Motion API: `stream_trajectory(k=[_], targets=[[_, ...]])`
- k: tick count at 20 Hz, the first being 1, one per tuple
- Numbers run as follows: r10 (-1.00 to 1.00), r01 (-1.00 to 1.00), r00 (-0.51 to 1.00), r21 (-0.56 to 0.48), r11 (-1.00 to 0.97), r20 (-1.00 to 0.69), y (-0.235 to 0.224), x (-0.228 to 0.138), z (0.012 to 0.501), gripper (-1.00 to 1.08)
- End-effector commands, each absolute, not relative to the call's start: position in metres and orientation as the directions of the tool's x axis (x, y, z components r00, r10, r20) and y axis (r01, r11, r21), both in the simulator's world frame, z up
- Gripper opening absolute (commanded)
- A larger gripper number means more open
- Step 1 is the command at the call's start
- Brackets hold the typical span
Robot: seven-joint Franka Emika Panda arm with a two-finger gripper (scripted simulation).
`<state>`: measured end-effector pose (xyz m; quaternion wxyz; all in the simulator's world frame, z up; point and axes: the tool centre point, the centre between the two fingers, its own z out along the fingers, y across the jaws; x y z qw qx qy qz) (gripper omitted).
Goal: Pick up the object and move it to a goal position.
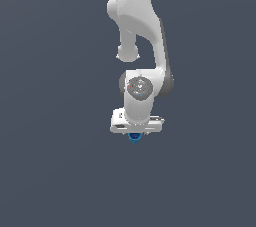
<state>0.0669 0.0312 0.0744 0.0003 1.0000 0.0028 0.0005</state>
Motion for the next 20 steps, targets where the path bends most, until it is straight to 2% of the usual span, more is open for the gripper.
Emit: stream_trajectory(k=[1, 10, 11, 20], targets=[[0.005, 0.005, 1.000, 0.000, -1.000, 0.000, 0.031, 0.066, 0.060, 1.00], [0.005, 0.005, 1.000, 0.000, -1.000, 0.000, 0.031, 0.067, 0.040, 1.00], [0.005, 0.005, 1.000, 0.000, -1.000, 0.000, 0.031, 0.067, 0.040, -1.00], [0.005, 0.005, 1.000, 0.000, -1.000, 0.000, 0.031, 0.067, 0.040, -1.00]])
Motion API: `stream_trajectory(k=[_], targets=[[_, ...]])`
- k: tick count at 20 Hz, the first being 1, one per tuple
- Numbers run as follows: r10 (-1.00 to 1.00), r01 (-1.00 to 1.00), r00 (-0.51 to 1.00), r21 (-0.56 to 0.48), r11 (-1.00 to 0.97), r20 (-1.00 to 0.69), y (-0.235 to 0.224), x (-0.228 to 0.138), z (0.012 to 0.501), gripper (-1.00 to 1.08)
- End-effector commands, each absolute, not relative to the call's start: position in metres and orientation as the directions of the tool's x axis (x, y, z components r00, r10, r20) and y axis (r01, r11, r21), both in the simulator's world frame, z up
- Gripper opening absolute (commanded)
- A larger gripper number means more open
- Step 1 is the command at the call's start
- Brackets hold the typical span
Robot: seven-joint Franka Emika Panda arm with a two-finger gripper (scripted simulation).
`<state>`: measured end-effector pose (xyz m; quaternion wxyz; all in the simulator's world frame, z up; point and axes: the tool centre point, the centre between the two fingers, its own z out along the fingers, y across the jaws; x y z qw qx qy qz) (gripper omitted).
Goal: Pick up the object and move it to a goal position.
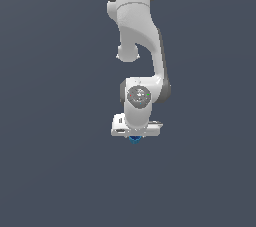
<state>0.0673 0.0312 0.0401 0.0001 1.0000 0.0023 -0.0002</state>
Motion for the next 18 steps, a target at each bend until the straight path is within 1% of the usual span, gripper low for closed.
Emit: stream_trajectory(k=[1, 10, 18], targets=[[0.005, 0.005, 1.000, 0.000, -1.000, -0.001, 0.031, 0.067, 0.040, -1.00], [0.005, 0.005, 1.000, 0.000, -1.000, -0.001, 0.021, 0.057, 0.041, -1.00], [0.005, 0.005, 1.000, 0.000, -1.000, -0.001, -0.008, 0.028, 0.045, -1.00]])
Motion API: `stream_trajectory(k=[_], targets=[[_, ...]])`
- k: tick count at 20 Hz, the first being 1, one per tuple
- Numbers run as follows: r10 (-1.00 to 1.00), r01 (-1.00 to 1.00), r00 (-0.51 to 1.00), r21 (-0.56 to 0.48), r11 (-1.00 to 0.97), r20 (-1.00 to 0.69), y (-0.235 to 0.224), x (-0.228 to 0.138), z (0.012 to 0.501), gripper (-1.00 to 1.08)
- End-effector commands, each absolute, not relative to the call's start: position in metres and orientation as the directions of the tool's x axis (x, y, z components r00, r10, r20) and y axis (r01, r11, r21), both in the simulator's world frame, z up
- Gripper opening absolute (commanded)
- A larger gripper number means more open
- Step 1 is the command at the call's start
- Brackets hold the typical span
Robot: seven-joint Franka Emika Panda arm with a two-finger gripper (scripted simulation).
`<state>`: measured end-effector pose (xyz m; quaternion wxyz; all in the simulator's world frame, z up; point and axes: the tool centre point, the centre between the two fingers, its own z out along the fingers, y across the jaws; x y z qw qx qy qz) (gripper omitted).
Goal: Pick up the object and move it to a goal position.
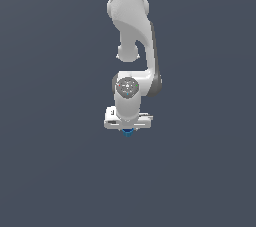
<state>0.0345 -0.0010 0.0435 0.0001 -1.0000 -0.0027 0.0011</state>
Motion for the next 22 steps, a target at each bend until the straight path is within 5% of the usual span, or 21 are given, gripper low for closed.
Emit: stream_trajectory(k=[1, 22], targets=[[0.005, 0.005, 1.000, 0.000, -1.000, -0.001, -0.014, 0.023, 0.046, -1.00], [0.004, 0.004, 1.000, 0.000, -1.000, 0.000, -0.143, -0.098, 0.062, -1.00]])
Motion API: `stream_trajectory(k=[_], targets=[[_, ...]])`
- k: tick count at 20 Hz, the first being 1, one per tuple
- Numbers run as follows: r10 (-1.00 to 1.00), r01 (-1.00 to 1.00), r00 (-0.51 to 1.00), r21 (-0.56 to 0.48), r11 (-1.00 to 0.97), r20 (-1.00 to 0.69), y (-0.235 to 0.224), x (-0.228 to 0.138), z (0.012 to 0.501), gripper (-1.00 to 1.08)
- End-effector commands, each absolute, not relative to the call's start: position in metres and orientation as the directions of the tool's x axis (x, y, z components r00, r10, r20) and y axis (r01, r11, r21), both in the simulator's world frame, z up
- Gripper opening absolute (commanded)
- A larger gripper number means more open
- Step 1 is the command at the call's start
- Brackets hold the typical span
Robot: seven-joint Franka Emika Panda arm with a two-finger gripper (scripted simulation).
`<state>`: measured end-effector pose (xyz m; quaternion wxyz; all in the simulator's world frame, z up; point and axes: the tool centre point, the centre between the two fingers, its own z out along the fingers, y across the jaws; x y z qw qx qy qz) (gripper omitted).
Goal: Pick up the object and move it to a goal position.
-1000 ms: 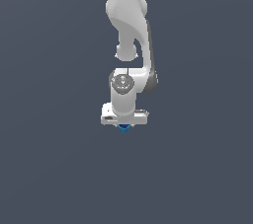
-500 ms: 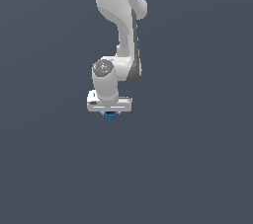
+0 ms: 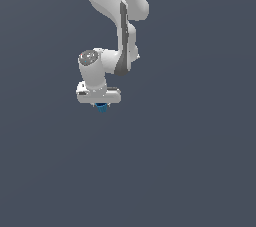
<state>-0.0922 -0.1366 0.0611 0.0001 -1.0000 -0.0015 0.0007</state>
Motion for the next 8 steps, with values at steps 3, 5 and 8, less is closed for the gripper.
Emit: stream_trajectory(k=[3, 5, 8], targets=[[0.004, 0.004, 1.000, 0.000, -1.000, 0.000, -0.1511, -0.1046, 0.0635, -1.00], [0.004, 0.004, 1.000, 0.000, -1.000, 0.000, -0.1540, -0.1066, 0.0638, -1.00], [0.004, 0.004, 1.000, 0.000, -1.000, 0.000, -0.1549, -0.1064, 0.0639, -1.00]])
